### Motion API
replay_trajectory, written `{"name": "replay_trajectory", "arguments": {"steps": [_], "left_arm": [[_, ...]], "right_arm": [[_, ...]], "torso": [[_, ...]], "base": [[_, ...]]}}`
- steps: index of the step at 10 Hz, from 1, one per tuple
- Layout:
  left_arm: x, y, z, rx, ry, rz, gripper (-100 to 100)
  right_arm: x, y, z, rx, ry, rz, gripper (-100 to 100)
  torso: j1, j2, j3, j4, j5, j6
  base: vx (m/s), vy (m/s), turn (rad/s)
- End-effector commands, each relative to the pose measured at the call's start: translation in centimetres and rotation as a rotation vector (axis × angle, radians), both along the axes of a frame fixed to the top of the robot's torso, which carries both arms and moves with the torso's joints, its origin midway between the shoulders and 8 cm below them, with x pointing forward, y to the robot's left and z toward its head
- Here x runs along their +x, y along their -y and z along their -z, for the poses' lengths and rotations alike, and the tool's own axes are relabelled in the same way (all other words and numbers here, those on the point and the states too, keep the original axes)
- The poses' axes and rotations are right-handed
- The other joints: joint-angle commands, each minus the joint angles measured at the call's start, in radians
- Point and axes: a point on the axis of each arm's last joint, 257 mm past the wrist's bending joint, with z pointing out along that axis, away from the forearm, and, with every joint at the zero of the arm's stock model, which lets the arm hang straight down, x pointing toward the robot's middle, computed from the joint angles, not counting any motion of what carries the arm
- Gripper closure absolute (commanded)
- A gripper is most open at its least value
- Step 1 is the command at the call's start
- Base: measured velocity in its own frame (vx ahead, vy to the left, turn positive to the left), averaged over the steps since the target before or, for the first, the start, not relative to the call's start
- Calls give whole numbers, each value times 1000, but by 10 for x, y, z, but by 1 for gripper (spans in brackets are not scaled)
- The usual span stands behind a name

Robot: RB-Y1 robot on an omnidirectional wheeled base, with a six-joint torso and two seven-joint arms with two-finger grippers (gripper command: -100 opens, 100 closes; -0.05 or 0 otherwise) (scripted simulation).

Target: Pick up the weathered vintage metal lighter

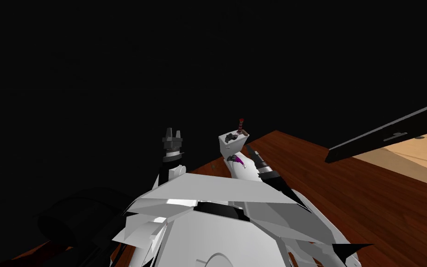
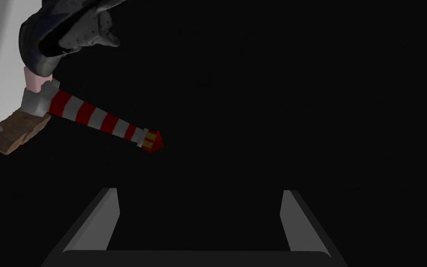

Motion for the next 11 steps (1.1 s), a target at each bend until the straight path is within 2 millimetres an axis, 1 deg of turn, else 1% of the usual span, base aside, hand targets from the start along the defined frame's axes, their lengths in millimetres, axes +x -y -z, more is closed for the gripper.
{"name": "replay_trajectory", "arguments": {"steps": [1,2,3,4,5,6,7,8,9,10,11], "left_arm": [[0,0,0,0,0,0,0],[0,0,0,0,0,0,0],[0,0,0,0,0,0,0],[0,0,0,0,0,0,0],[0,0,0,0,0,0,0],[0,0,0,0,0,0,0],[0,0,0,0,0,0,0],[0,0,0,0,0,0,0],[0,0,0,0,0,0,0],[0,0,0,0,0,0,0],[0,0,0,0,0,0,0]], "right_arm": [[-2,1,26,-52,-78,-14,-100],[-2,1,29,-68,-92,-20,-100],[-7,1,49,-111,-152,-32,-100],[-8,2,54,-128,-171,-37,-100],[-14,4,72,-172,-229,-48,-100],[-15,5,78,-194,-249,-55,-100],[-22,7,94,-236,-300,-66,-100],[-24,10,101,-263,-327,-74,-100],[-31,14,119,-312,-382,-85,-100],[-34,17,124,-339,-403,-94,-100],[-41,21,138,-384,-445,-107,-100]], "torso": [[0,0,0,0,0,0],[-1,0,0,0,0,-1],[-1,0,0,0,0,0],[0,1,0,0,0,0],[0,0,0,0,0,0],[1,0,0,0,0,0],[1,-1,-1,0,0,0],[1,-1,-1,0,0,0],[1,-1,-1,0,0,0],[1,-1,-1,0,0,0],[1,-2,-1,0,0,0]], "base": [[-45,-46,174],[-41,-44,77],[-47,-38,169],[-36,-30,64],[-31,-21,127],[-26,-19,79],[-27,-22,144],[-23,-17,103],[-25,-10,164],[-20,-11,69],[-15,-1,163]]}}
